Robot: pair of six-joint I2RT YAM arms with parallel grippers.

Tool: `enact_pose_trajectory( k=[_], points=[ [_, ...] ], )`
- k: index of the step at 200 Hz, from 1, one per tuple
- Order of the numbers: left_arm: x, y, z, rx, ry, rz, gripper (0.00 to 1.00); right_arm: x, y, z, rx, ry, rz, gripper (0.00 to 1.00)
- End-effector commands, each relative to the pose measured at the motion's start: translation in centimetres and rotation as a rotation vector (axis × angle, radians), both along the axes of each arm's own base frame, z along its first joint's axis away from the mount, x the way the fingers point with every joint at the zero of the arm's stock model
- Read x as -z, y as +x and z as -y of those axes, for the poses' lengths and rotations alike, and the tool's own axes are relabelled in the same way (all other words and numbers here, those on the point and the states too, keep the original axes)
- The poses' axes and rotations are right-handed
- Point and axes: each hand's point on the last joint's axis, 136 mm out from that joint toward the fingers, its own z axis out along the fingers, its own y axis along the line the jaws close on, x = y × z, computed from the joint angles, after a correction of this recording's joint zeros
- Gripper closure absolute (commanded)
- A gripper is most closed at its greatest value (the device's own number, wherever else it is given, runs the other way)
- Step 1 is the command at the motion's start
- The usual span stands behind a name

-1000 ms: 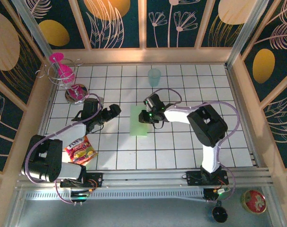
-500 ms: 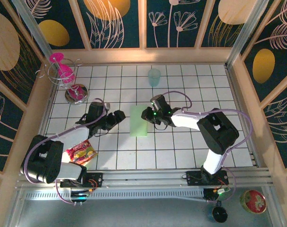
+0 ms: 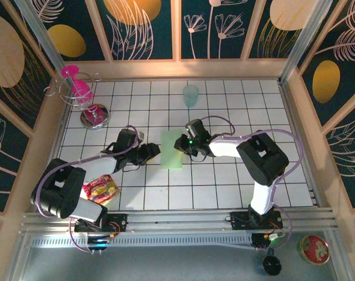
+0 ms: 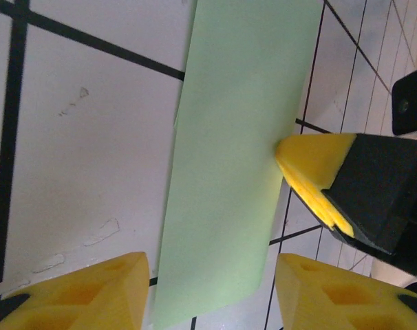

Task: Fold a paper plane with a square sheet of paper (pick it up from the middle)
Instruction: Move the paper to the center of the table, then third fold the triangle at the center of the table.

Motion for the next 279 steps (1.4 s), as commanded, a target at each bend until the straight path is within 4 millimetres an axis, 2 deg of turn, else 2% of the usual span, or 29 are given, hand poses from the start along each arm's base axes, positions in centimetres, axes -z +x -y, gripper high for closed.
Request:
enact_pose_trajectory(
  k=[1,44,72,158,196,251,279],
  points=[
    [0.6,-0.8,0.9,0.030,-0.037,-0.035,0.52,1.6,-0.4,0.9,0.030,-0.002,-0.058,0.81],
    [1.3,-1.4,1.6,0.064,-0.048,-0.059,0.60,3.5,-1.4,1.6,0.038,-0.022,-0.118,0.81],
    [1.6,-1.5,2.2,0.082,-0.066,-0.069,0.65,3.7,-1.6,1.9,0.038,-0.027,-0.125,0.82],
    [1.5,-1.1,3.5,0.114,-0.136,-0.071,0.69,3.6,-1.5,2.3,0.045,-0.025,-0.115,0.82],
    [1.9,0.1,3.5,0.093,-0.114,-0.059,0.71,3.1,-1.4,2.6,0.049,-0.020,-0.094,0.82],
    [2.3,0.1,3.7,0.072,-0.151,-0.096,0.72,1.6,-1.2,2.4,0.042,0.017,-0.043,0.79],
    [2.2,0.6,3.5,0.065,-0.155,-0.091,0.73,1.6,-1.2,2.3,0.037,0.015,-0.036,0.78]
  ],
)
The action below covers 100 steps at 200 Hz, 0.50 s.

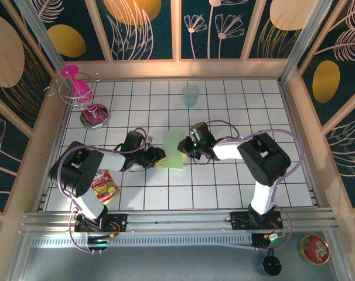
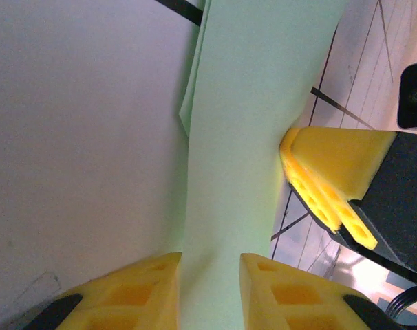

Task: Fold a paper plane with a square sheet of paper (pick it up from the middle)
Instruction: Third fold the triangle at the center of the table.

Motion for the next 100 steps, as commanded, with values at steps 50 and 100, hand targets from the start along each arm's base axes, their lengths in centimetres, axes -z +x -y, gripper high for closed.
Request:
enact_pose_trajectory(
  k=[50,100],
  points=[
    [-0.2,1.4,0.2,-0.001,-0.038,0.000,0.81,0.3,-0.2,0.9,0.002,-0.028,0.015,0.76],
    [-1.2,1.5,0.6,0.012,-0.071,-0.001,0.96,-5.8,1.3,0.5,-0.059,-0.083,0.328,0.56]
  ],
)
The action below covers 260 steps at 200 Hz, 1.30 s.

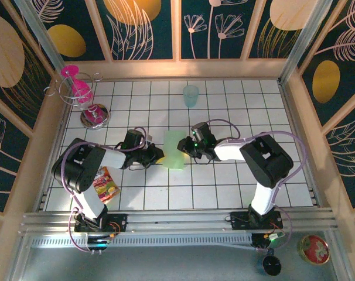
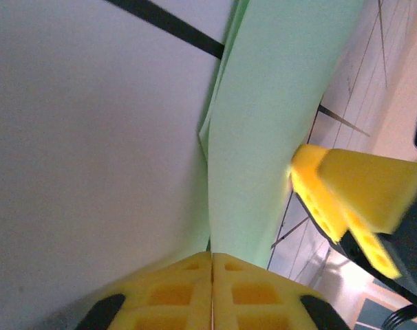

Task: Fold a paper plane with a square sheet of paper (pick it up from the middle)
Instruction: Third fold the triangle at the center of the table.

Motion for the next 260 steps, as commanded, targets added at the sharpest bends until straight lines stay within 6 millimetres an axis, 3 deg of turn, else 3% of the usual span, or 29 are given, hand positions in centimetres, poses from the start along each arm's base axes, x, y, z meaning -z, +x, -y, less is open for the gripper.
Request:
enact_pose_trajectory(
  k=[1,20,35,76,121,156,199,217,260],
  points=[
    [-1.5,0.8,0.6,0.014,-0.042,0.033,0.96,-4.8,1.2,0.1,-0.034,-0.054,0.248,0.56],
    [-1.9,1.0,0.5,0.010,-0.034,0.036,0.98,-7.1,1.1,0.1,-0.070,-0.125,0.400,0.47],
    [-3.3,1.4,0.7,0.008,-0.051,0.066,0.98,-8.5,0.8,-0.2,-0.109,-0.193,0.509,0.48],
    [-4.4,2.0,1.0,-0.009,-0.072,0.076,0.99,-10.4,-0.6,-1.2,-0.223,-0.360,0.737,0.42],
    [-4.4,2.5,0.9,-0.024,-0.051,0.075,0.99,-8.7,-2.8,-2.7,-0.376,-0.498,0.877,0.33],
    [-4.3,2.6,0.9,-0.031,-0.048,0.072,0.99,-6.2,-5.5,-4.7,-0.544,-0.487,0.870,0.33],
    [-4.2,2.8,0.8,-0.030,-0.031,0.072,0.99,-3.8,-8.0,-5.3,-0.607,-0.508,0.884,0.33],
    [-4.1,2.8,0.8,-0.031,-0.031,0.071,0.99,-3.2,-8.4,-5.1,-0.610,-0.520,0.898,0.31],
    [-4.2,2.7,0.8,-0.029,-0.032,0.067,0.99,-2.4,-6.9,-3.8,-0.548,-0.622,0.939,0.32]
  ],
)
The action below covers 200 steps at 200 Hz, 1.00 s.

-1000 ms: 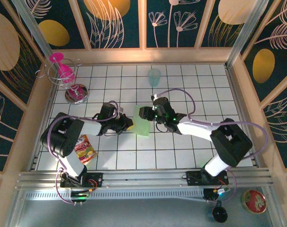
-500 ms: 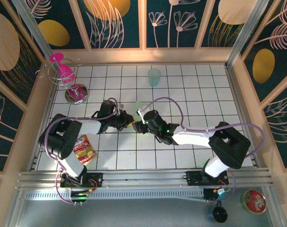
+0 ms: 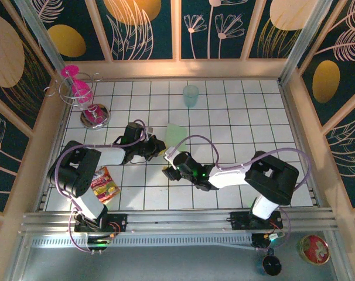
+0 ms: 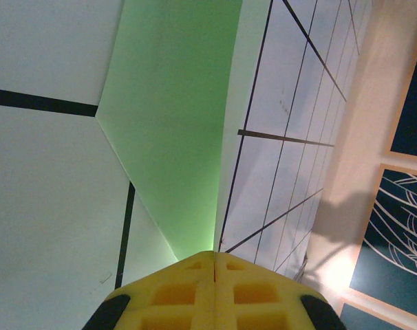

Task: Fold a paper plane with a square sheet of paper (pick it up from the middle)
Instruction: Third fold the triangle at the center of the table.

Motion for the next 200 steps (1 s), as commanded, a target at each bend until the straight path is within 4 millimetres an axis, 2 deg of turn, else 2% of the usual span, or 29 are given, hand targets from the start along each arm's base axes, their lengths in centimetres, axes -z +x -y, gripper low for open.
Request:
enact_pose_trajectory(
  k=[1,34,65,84,96,145,160,180,200],
  points=[
    [-0.6,0.3,-0.1,-0.003,-0.002,0.003,0.99,-0.5,1.5,0.5,0.054,-0.008,0.099,0.32],
    [-0.7,0.3,0.0,-0.003,-0.008,0.002,0.99,-0.5,2.1,0.5,0.051,-0.042,0.160,0.36],
    [-0.8,0.2,0.0,-0.002,-0.011,0.002,0.99,-1.5,2.5,0.6,0.050,-0.032,0.210,0.44],
    [-0.8,0.2,0.0,-0.002,-0.012,0.002,0.99,-2.1,2.6,0.4,0.041,-0.019,0.223,0.53],
    [-0.7,0.2,0.0,-0.002,-0.011,0.001,0.98,-2.4,2.4,0.1,0.031,-0.007,0.222,0.61],
    [-0.8,0.1,-0.1,-0.008,-0.012,0.000,0.95,-2.4,2.2,-0.6,0.010,0.019,0.206,0.78],
    [-0.9,0.1,-0.1,-0.012,-0.013,0.000,0.92,-2.4,2.2,-0.7,0.007,0.024,0.198,0.87],
    [-1.4,0.4,-0.8,-0.037,-0.002,0.019,0.80,-2.3,1.8,-0.9,-0.012,0.046,0.164,0.99],
    [-1.3,1.3,-3.1,-0.099,0.062,0.038,0.71,-2.3,1.4,-1.0,-0.038,0.087,0.108,1.00]
  ],
)
